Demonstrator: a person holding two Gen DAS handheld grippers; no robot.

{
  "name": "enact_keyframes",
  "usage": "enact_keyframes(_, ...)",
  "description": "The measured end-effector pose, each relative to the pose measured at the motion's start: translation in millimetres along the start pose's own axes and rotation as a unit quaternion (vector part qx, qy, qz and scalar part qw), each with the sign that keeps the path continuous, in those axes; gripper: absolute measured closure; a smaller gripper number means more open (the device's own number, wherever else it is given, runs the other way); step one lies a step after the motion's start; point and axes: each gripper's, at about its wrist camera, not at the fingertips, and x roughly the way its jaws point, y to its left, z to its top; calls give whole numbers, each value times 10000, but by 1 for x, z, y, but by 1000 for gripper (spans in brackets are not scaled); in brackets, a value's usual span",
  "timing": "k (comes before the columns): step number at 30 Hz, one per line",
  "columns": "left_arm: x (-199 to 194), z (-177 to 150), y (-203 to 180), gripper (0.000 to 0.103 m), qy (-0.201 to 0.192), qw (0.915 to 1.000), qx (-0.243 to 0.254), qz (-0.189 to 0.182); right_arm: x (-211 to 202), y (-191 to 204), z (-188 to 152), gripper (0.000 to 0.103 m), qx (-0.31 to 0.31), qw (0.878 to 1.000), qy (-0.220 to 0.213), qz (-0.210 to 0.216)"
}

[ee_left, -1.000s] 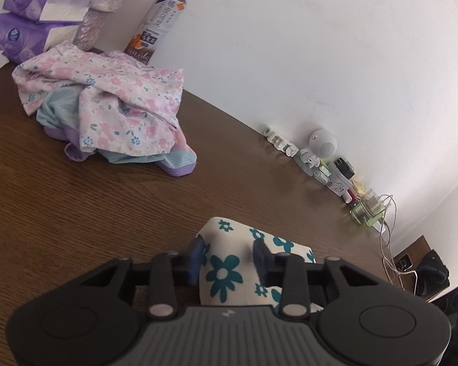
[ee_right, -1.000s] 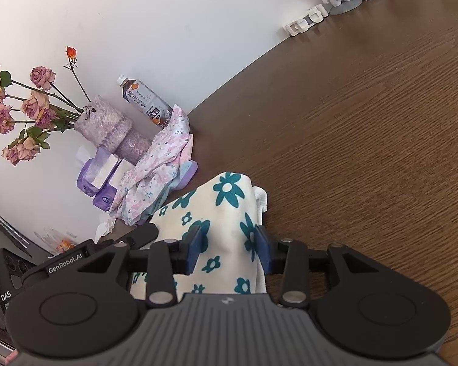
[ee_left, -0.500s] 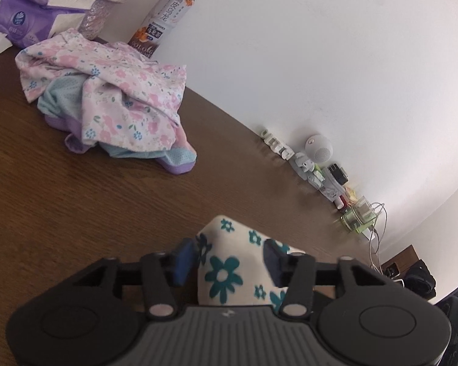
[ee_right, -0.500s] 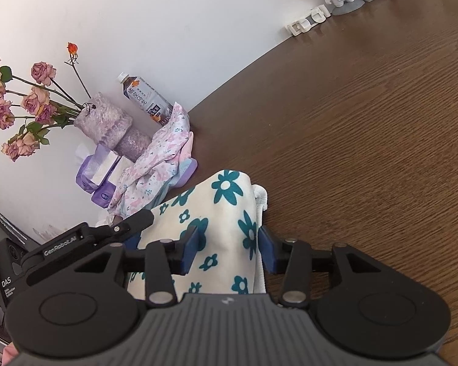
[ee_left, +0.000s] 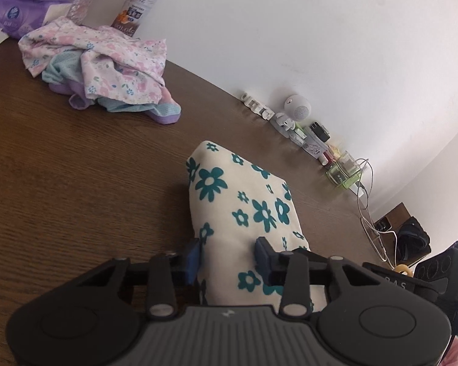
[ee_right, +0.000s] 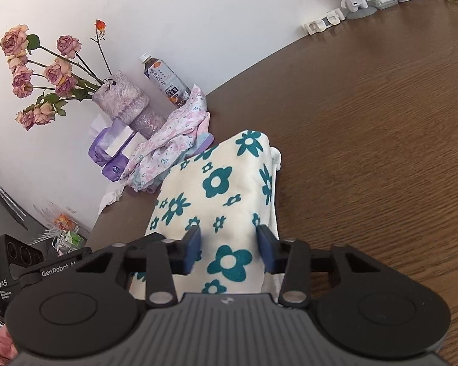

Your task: Fold clothes

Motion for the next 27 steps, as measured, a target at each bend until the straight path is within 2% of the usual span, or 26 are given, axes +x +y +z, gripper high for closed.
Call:
enact_keyframes(1, -1, -1, -1, 71, -15, 10000, 21, 10, 0, 0, 0, 76, -32, 10000, -18, -2)
enact_keyframes(3, -2, -3, -3, 70, -45, 10000, 62, 31, 2, -2, 0, 77, 20, 10000, -21, 29)
enact_keyframes(4, -2, -5, -4, 64, -60, 9999, 83, 42, 1, -5, 0, 77, 121, 9999, -25, 71)
enact_keyframes(6, -5, -8, -6, 53, -86, 9999, 128, 59, -5, -9, -1, 68, 255, 9996, -77, 73)
enact_keyframes(7, -8, -11, -7, 47, -88, 9998, 160, 59, -9, -10, -3, 57, 287, 9995, -127, 30)
enact_keyframes(8, -12, -14, -8, 47, -89, 9998, 195, 53, -15, -11, -6, 50, 275, 9994, -199, -44)
enact_keyframes(12, -17, -27, -13, 49, -62, 9996, 289, 32, -31, -14, -18, 49, 238, 9994, -239, -50)
enact_keyframes(15, -17, -32, -20, 58, -123, 9989, 448, 99, -32, -12, -23, 55, 199, 9997, -164, 25)
enact_keyframes(17, -16, -37, -26, 64, -192, 9971, 699, 210, -32, -10, -25, 74, 198, 9997, -111, 72)
enact_keyframes(19, -16, -41, -28, 64, -260, 9958, 839, 256, -29, -12, -29, 77, 285, 9995, -100, 56)
enact_keyframes(22, -18, -43, -27, 62, -311, 9960, 795, 255, -28, -17, -32, 77, 454, 9988, -127, 127)
enact_keyframes(24, -22, -44, -28, 59, -361, 9959, 790, 264, -33, -16, -35, 71, 449, 9987, -221, 122)
enact_keyframes(26, -26, -47, -28, 55, -407, 9956, 804, 270, -40, -14, -37, 45, 371, 9987, -340, 62)
enact_keyframes(27, -27, -48, -28, 55, -415, 9955, 802, 275, -43, -14, -38, 42, 297, 9988, -396, -8)
